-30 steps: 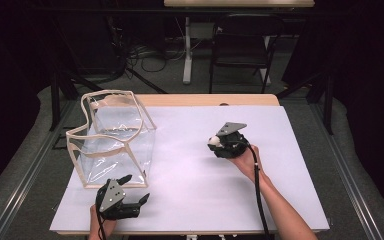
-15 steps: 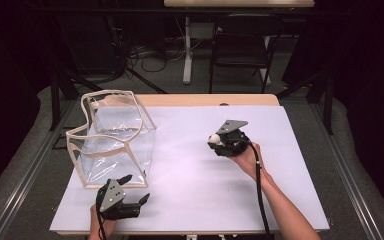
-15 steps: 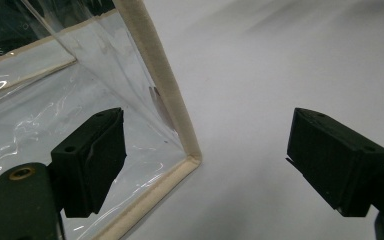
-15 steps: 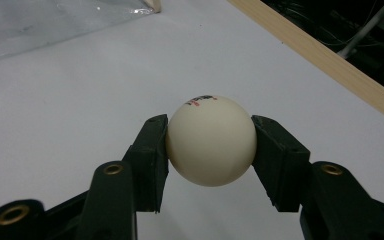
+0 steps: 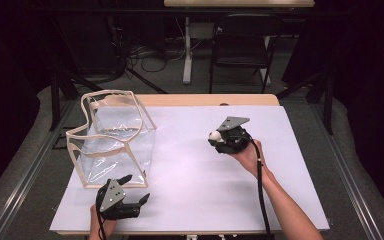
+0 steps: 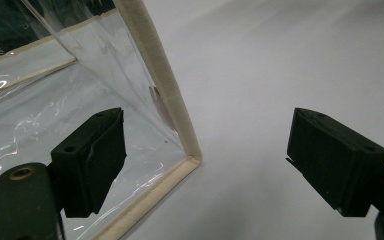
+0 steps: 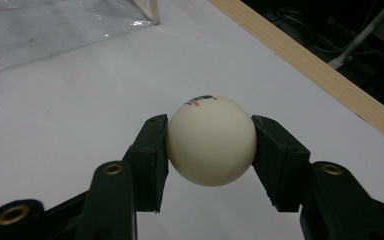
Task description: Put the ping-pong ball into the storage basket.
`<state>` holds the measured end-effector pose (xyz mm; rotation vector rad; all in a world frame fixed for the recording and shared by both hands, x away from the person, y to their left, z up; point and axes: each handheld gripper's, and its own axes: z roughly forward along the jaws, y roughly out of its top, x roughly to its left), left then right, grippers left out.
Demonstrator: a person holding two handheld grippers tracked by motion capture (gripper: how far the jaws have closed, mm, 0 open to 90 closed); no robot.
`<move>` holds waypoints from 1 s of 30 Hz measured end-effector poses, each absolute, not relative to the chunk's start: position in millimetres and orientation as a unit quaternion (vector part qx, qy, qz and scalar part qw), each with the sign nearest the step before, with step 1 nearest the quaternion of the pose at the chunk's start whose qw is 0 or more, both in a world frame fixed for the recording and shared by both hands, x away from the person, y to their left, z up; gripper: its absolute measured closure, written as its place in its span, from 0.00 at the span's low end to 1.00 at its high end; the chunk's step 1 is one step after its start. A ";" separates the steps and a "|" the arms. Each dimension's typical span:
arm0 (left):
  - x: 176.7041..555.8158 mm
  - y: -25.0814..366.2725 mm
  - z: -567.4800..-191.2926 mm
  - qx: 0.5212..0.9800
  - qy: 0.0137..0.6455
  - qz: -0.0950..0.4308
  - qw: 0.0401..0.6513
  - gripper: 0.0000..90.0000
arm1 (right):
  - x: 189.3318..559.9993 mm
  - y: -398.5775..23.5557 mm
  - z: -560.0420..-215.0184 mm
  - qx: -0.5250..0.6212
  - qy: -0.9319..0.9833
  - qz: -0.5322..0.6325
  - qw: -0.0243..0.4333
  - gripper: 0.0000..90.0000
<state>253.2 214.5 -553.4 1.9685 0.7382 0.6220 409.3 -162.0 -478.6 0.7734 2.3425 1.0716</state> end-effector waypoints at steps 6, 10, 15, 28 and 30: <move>253.2 214.8 -553.4 0.799 0.298 0.252 0.458 0.18 | 409.2 -160.6 -473.2 0.278 0.848 0.390 0.227 0.57; 253.0 214.6 -553.3 0.798 0.298 0.252 0.459 0.18 | 409.5 -159.6 -469.9 0.276 0.849 0.390 0.226 0.57; 253.1 214.7 -553.4 0.798 0.298 0.252 0.459 0.18 | 410.1 -158.8 -466.0 0.274 0.849 0.391 0.227 0.57; 253.2 214.6 -553.3 0.799 0.298 0.252 0.458 0.18 | 411.6 -156.0 -455.0 0.267 0.848 0.395 0.232 0.57; 253.1 214.5 -553.4 0.799 0.298 0.252 0.458 0.18 | 412.0 -155.1 -453.0 0.266 0.848 0.395 0.233 0.57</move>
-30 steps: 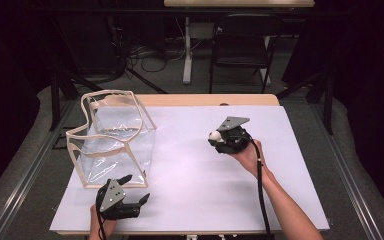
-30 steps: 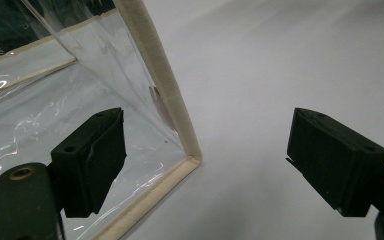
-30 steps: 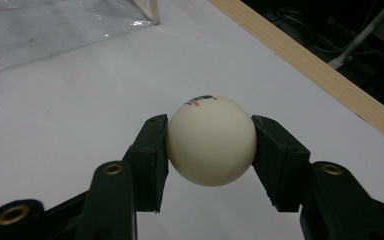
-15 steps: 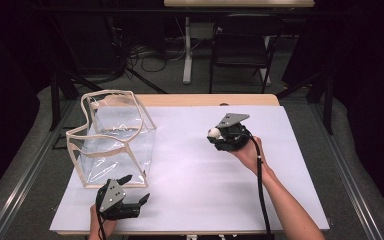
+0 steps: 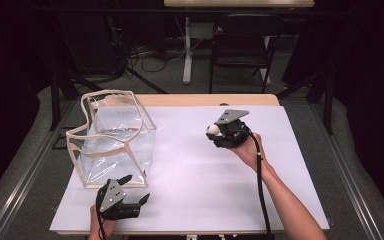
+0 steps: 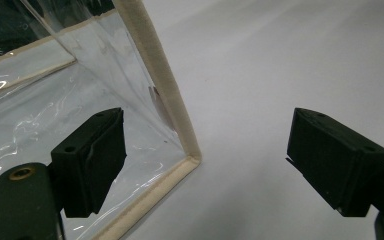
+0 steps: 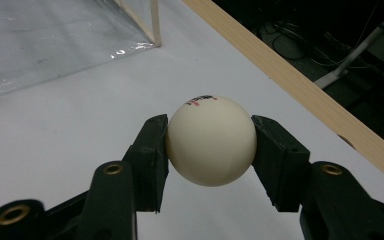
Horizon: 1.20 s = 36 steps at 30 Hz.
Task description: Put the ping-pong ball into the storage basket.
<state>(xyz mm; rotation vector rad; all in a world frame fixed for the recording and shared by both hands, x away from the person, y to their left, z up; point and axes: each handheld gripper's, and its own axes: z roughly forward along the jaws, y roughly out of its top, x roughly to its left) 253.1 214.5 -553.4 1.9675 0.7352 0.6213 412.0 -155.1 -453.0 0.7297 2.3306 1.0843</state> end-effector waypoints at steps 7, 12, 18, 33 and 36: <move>253.2 214.6 -553.5 0.798 0.299 0.252 0.458 0.18 | 413.8 -152.1 -446.9 0.260 0.849 0.396 0.235 0.57; 253.2 214.7 -553.3 0.799 0.298 0.252 0.458 0.18 | 414.8 -150.7 -443.6 0.258 0.848 0.397 0.237 0.57; 253.2 214.6 -553.4 0.798 0.299 0.252 0.458 0.18 | 416.0 -148.1 -437.5 0.253 0.849 0.397 0.240 0.57; 253.2 214.7 -553.4 0.798 0.298 0.252 0.459 0.18 | 417.0 -144.9 -427.8 0.248 0.849 0.398 0.245 0.57; 253.2 214.6 -553.4 0.798 0.298 0.252 0.459 0.18 | 417.1 -144.5 -425.3 0.247 0.849 0.398 0.245 0.57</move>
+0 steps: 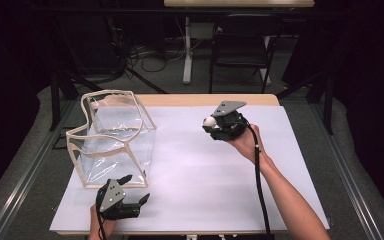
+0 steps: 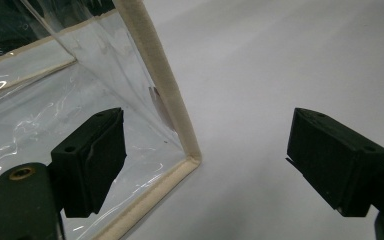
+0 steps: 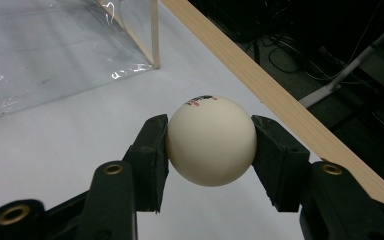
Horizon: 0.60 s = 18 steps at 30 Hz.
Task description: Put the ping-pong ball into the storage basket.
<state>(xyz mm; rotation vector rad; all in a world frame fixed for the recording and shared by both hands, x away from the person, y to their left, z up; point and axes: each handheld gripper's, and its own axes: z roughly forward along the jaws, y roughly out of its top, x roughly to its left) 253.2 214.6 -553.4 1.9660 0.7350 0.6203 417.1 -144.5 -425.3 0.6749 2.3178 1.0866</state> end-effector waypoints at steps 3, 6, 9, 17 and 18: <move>253.2 214.7 -553.3 0.799 0.298 0.252 0.458 0.18 | 417.7 -143.9 -423.6 0.246 0.849 0.398 0.246 0.57; 253.1 214.8 -553.4 0.798 0.298 0.251 0.459 0.18 | 418.7 -142.8 -422.8 0.245 0.850 0.397 0.246 0.57; 253.1 214.9 -553.3 0.798 0.299 0.251 0.459 0.18 | 420.0 -141.9 -422.2 0.245 0.850 0.397 0.245 0.57; 253.2 214.8 -553.4 0.798 0.298 0.251 0.459 0.18 | 421.9 -140.3 -420.2 0.245 0.850 0.398 0.245 0.57; 253.3 214.7 -553.3 0.799 0.298 0.252 0.458 0.18 | 422.5 -139.6 -419.2 0.243 0.850 0.397 0.246 0.57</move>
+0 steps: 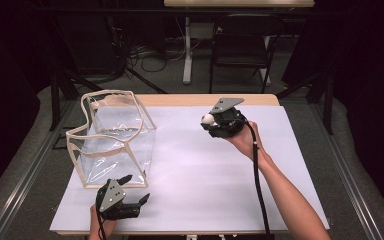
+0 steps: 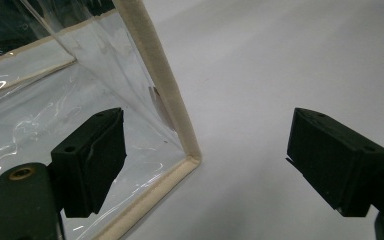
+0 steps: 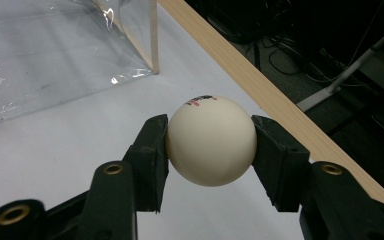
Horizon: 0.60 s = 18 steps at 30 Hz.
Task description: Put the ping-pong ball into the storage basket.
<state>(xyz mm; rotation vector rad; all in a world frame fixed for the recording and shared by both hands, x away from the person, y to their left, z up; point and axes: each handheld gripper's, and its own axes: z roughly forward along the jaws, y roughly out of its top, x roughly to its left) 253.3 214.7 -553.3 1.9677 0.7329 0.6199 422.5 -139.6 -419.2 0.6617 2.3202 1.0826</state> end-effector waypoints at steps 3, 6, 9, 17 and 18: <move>253.2 214.6 -553.4 0.798 0.298 0.251 0.459 0.18 | 423.4 -138.8 -417.6 0.242 0.850 0.397 0.246 0.57; 253.2 214.8 -553.4 0.798 0.298 0.252 0.459 0.18 | 423.9 -138.4 -417.1 0.243 0.851 0.396 0.246 0.57; 253.1 214.9 -553.4 0.798 0.298 0.251 0.459 0.18 | 425.6 -137.9 -416.3 0.242 0.851 0.396 0.246 0.57; 253.2 214.6 -553.5 0.798 0.299 0.252 0.459 0.18 | 428.8 -133.4 -412.0 0.239 0.852 0.396 0.246 0.57; 253.2 214.6 -553.5 0.798 0.299 0.252 0.459 0.18 | 428.8 -133.4 -412.0 0.239 0.852 0.396 0.246 0.57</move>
